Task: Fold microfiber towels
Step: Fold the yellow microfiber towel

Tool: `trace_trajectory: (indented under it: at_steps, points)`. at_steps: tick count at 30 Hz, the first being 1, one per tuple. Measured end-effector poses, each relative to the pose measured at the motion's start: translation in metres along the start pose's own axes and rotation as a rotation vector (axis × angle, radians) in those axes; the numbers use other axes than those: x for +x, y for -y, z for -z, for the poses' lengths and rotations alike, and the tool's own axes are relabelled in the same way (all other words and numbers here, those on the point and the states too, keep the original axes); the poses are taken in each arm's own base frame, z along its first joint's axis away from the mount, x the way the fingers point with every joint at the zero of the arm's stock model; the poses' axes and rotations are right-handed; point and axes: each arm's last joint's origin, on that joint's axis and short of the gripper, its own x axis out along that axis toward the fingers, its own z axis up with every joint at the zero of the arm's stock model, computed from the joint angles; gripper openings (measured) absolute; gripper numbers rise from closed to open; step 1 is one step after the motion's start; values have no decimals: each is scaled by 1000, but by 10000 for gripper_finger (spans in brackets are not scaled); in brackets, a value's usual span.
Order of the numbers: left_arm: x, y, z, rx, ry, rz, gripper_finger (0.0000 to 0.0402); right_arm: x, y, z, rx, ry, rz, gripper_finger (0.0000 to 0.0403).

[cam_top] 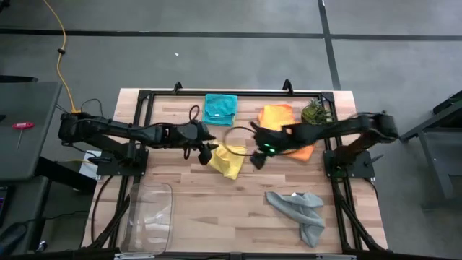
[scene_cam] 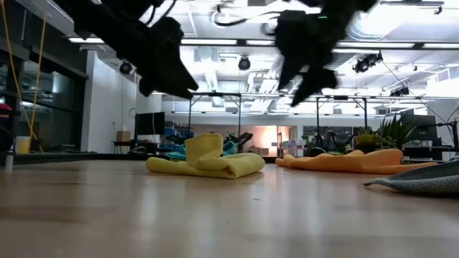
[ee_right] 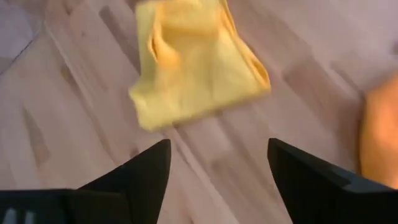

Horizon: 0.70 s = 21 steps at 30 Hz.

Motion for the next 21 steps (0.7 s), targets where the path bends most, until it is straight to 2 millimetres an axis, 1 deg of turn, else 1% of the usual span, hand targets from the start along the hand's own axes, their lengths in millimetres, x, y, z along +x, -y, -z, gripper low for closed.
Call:
trace_trajectory:
  at_steps: [3,6,8,10,11,12,13,14,17,19,21]
  points:
    - [12,7,0,22,-37,81,175,-18,17,29,119,58,-13,221]
    - [27,19,-10,90,-55,118,159,-28,32,54,229,136,-16,157]
    - [41,28,-16,143,-80,129,133,-32,38,63,292,207,-40,96]
    - [59,38,-22,190,-102,134,93,-34,44,70,326,261,-54,33]
    - [67,41,-23,211,-134,128,68,-34,45,73,334,283,-61,17]
    - [78,45,-23,232,-165,123,41,-35,46,75,345,301,-63,14]
    - [89,48,-24,247,-192,118,21,-35,47,76,356,314,-63,19]
    - [98,49,-23,253,-241,107,12,-35,48,76,368,317,-65,23]
    - [121,54,-23,268,-365,79,11,-34,49,77,360,310,-53,14]
    - [128,54,-21,285,-464,61,3,-32,48,77,353,311,-49,4]
    - [133,54,-20,292,-530,68,3,-31,48,77,342,307,-43,6]
